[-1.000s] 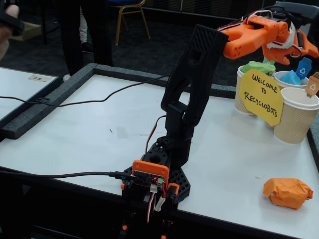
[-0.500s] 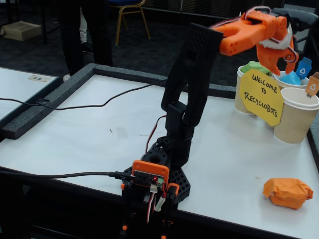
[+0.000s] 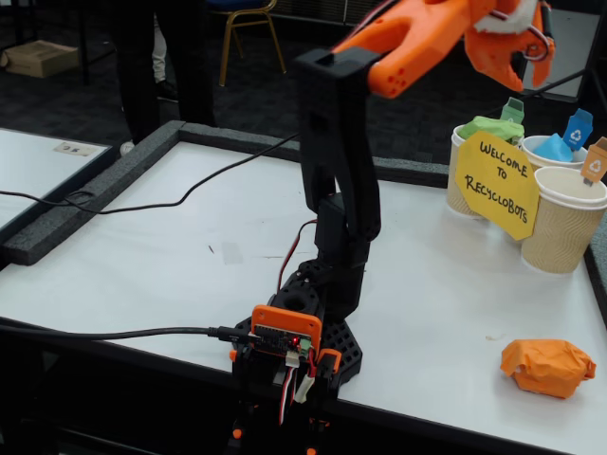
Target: Sort rubbish by color.
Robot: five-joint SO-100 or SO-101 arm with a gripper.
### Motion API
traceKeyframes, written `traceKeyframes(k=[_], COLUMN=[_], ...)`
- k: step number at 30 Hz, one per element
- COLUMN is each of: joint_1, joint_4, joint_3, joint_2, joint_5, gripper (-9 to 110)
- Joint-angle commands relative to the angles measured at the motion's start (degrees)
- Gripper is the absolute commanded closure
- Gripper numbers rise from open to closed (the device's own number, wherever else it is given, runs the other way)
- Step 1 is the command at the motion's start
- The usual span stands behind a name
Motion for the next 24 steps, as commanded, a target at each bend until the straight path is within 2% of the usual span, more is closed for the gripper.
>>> traceKeyframes(k=[1,14,24], joint_1=[2.81,4.75,8.88], joint_4=[1.67,3.6,-1.58], joint_3=[1.05,20.74,35.6], joint_2=[12.39,25.66,35.51], joint_5=[0.09,-0.97,-1.67], gripper=[101,101,101])
